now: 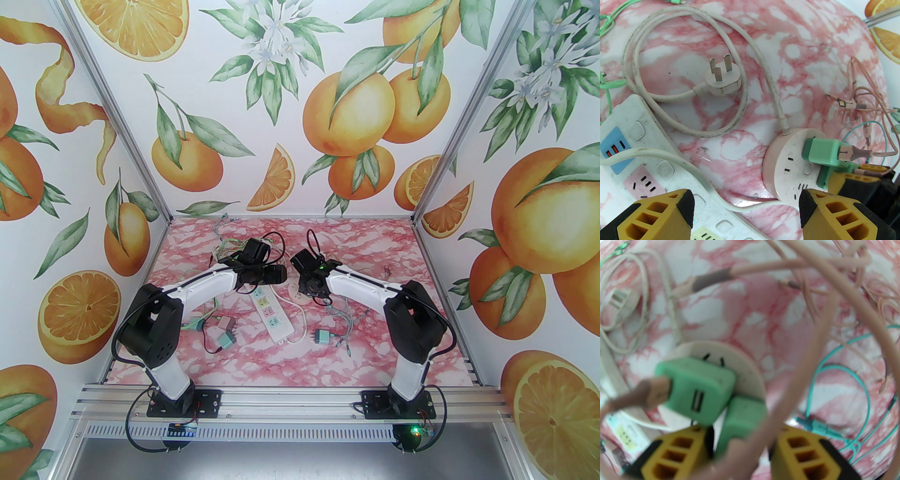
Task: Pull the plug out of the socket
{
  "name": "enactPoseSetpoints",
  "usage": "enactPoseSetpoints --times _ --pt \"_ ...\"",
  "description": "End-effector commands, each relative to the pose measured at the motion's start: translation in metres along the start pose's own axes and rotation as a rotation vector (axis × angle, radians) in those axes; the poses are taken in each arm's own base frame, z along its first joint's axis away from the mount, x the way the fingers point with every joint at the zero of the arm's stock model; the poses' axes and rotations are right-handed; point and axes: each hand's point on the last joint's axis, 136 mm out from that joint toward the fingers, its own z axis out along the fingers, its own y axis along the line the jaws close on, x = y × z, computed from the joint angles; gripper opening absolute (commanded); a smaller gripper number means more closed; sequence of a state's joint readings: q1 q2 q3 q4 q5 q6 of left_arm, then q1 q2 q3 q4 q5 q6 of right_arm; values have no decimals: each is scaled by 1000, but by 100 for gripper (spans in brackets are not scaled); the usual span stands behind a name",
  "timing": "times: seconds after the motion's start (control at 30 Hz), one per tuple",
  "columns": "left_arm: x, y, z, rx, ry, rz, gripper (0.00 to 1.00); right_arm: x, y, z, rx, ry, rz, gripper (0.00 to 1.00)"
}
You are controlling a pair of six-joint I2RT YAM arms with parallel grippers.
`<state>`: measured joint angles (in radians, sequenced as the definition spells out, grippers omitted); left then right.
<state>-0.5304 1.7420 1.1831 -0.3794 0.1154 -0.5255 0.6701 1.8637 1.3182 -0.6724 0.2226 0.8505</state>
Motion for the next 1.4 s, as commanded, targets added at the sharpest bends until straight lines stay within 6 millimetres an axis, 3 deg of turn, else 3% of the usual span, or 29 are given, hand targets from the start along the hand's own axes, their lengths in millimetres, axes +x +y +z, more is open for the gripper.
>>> enactPoseSetpoints --times 0.0,0.13,0.33,0.67,1.17,1.37 --pt "-7 -13 -7 63 -29 -13 76 -11 -5 3 27 -11 -27 38" --pt "-6 -29 -4 133 -17 -15 76 -19 -13 4 30 -18 -93 27" --pt "5 -51 8 234 23 -33 71 -32 -22 1 -38 -10 -150 26" --pt "27 -74 34 319 91 -52 62 -32 -22 5 -111 26 -229 27" --pt "36 -80 81 343 174 -108 46 -27 -21 9 -115 63 -217 27" --pt "32 -80 90 331 174 -137 43 -25 -20 10 -122 75 -214 27"
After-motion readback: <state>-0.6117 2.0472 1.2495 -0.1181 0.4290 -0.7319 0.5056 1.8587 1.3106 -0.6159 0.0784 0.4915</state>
